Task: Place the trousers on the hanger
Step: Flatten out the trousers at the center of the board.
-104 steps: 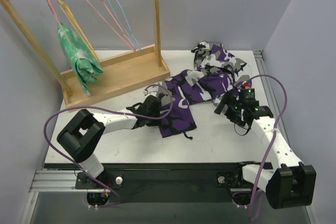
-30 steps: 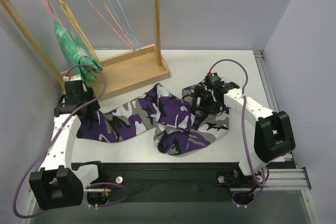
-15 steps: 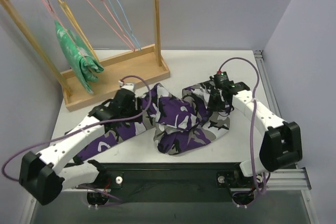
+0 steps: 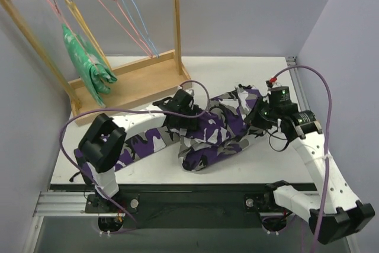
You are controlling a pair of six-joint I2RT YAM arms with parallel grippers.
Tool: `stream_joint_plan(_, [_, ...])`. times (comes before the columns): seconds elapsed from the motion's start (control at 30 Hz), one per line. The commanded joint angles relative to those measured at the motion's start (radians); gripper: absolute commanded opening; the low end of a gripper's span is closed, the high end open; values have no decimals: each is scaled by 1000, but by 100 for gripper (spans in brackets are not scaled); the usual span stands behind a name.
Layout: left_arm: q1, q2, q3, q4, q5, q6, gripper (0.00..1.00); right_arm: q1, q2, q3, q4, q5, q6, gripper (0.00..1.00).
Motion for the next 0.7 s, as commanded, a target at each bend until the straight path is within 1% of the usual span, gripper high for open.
stream_joint_plan(0.0, [-14, 174, 231, 140, 114, -5, 77, 83, -84, 27, -49, -50, 69, 0])
stream_joint_plan(0.03, [-18, 241, 274, 137, 118, -8, 77, 109, -107, 22, -55, -35, 77, 0])
stream_joint_plan(0.07, [-23, 273, 319, 128, 116, -1, 77, 152, -118, 18, -59, -21, 91, 0])
stream_joint_plan(0.1, [-29, 303, 425, 118, 113, 10, 77, 177, -126, -1, -62, -12, 112, 0])
stream_joint_plan(0.17, [-47, 387, 532, 87, 99, 44, 77, 209, -143, -21, -60, -5, 137, 0])
stream_joint_plan(0.2, [-49, 412, 625, 81, 124, 49, 77, 247, -149, -39, -59, -2, 154, 0])
stream_joint_plan(0.23, [-49, 453, 673, 75, 137, 52, 77, 264, -152, -44, -57, 11, 157, 0])
stream_joint_plan(0.27, [-44, 468, 716, 65, 150, 56, 77, 287, -153, -50, -54, 24, 161, 0])
stream_joint_plan(0.3, [-43, 481, 791, 49, 150, 64, 77, 327, -152, -62, -37, 30, 169, 0])
stream_joint_plan(0.37, [-37, 475, 827, 13, 141, 90, 77, 376, -143, -73, -11, 39, 180, 0])
stream_joint_plan(0.4, [-18, 461, 828, 4, 130, 92, 77, 420, -134, -74, 9, 42, 181, 0])
stream_joint_plan(0.47, [14, 383, 770, -22, 118, 79, 77, 458, -94, -64, 24, 45, 163, 0])
stream_joint_plan(0.5, [50, 345, 731, -24, 108, 76, 77, 480, -74, -53, 38, 44, 154, 0])
stream_joint_plan(0.53, [74, 249, 619, -2, 102, 75, 77, 517, -30, -33, 44, 42, 129, 0])
stream_joint_plan(0.57, [92, 195, 562, 11, 95, 78, 77, 540, -6, -18, 52, 33, 117, 0])
stream_joint_plan(0.6, [133, 83, 508, 25, 85, 82, 77, 560, 20, -6, 75, 21, 99, 0])
stream_joint_plan(0.63, [156, 30, 406, 34, 82, 85, 78, 603, 82, 10, 84, 7, 85, 0])
stream_joint_plan(0.67, [176, -22, 367, 28, 75, 95, 78, 620, 116, 54, 93, -8, 47, 0])
